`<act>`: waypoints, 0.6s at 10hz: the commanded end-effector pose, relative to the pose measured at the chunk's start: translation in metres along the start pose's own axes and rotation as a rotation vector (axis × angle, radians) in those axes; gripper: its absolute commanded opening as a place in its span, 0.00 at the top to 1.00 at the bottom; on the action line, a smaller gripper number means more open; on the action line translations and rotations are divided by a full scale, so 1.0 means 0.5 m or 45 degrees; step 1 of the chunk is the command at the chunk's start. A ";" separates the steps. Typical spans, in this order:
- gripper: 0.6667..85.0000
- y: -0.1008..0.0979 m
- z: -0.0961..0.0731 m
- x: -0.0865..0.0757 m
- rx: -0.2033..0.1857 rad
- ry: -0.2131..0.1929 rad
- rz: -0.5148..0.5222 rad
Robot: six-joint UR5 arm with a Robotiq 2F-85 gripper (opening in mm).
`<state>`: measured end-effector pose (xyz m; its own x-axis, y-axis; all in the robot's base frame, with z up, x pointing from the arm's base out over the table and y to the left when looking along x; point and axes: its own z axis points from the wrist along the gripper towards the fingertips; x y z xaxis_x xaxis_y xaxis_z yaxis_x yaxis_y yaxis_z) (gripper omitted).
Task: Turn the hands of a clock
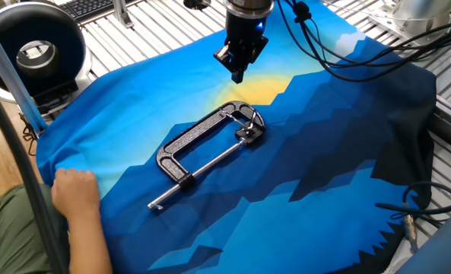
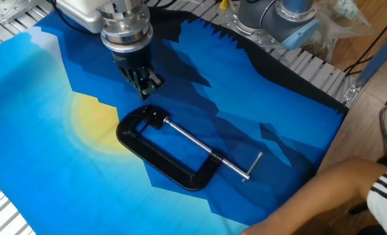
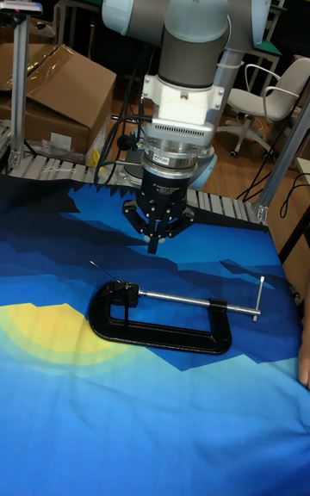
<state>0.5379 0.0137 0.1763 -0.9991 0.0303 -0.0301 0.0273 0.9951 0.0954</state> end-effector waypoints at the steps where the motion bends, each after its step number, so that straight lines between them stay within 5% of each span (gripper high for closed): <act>1: 0.99 0.010 -0.003 -0.012 -0.026 -0.030 -0.010; 6: 0.99 0.028 -0.004 0.000 -0.072 -0.001 -0.024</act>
<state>0.5411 0.0187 0.1769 -0.9989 0.0143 -0.0439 0.0092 0.9934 0.1143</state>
